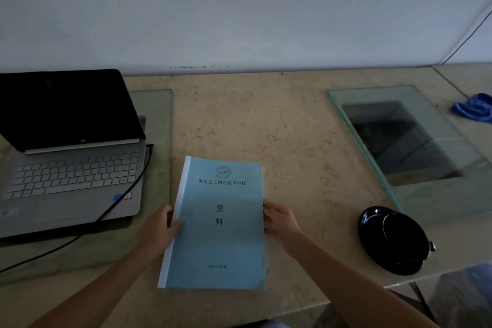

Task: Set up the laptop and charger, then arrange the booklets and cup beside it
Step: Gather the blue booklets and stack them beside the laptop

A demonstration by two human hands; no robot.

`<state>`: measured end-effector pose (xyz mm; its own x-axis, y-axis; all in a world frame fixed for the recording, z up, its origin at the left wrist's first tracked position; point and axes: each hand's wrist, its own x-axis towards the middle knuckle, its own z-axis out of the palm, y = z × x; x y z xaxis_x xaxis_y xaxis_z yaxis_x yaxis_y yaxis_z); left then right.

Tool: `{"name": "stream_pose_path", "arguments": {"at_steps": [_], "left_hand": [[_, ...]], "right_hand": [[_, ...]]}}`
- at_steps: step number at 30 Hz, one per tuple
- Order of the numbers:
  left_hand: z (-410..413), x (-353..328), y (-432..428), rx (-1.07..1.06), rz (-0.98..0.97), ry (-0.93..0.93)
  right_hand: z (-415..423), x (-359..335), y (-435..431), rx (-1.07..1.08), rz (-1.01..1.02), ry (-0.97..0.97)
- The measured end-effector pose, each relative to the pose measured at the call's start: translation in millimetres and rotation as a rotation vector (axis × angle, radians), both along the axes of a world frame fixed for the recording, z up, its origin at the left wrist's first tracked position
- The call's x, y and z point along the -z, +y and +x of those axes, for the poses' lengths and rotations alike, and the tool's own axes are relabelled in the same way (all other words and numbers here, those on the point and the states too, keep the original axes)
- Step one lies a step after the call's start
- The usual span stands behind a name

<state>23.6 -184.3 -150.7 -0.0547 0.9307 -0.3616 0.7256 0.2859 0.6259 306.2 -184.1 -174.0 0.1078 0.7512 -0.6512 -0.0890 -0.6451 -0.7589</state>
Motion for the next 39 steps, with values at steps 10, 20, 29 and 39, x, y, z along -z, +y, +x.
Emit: {"name": "stream_pose_path", "arguments": {"at_steps": [10,20,29,39], "left_hand": [[-4.2,0.1,-3.5,-0.002,-0.04,-0.08],[15.3,-5.3,12.5,-0.202,-0.219,-0.345],[13.8,-14.3,30.1,-0.472,-0.362,-0.521],[39.7,-22.9,42.6,-0.528,-0.332,-0.7]], "right_hand": [[-4.8,-1.7,-2.0,-0.001,0.048,-0.109],[-9.7,-5.8,-5.4,-0.071,0.039,-0.263],[-0.6,-10.6,0.9,-0.108,-0.066,-0.009],[11.7,-24.5,-0.1,-0.218,-0.064,0.148]]}}
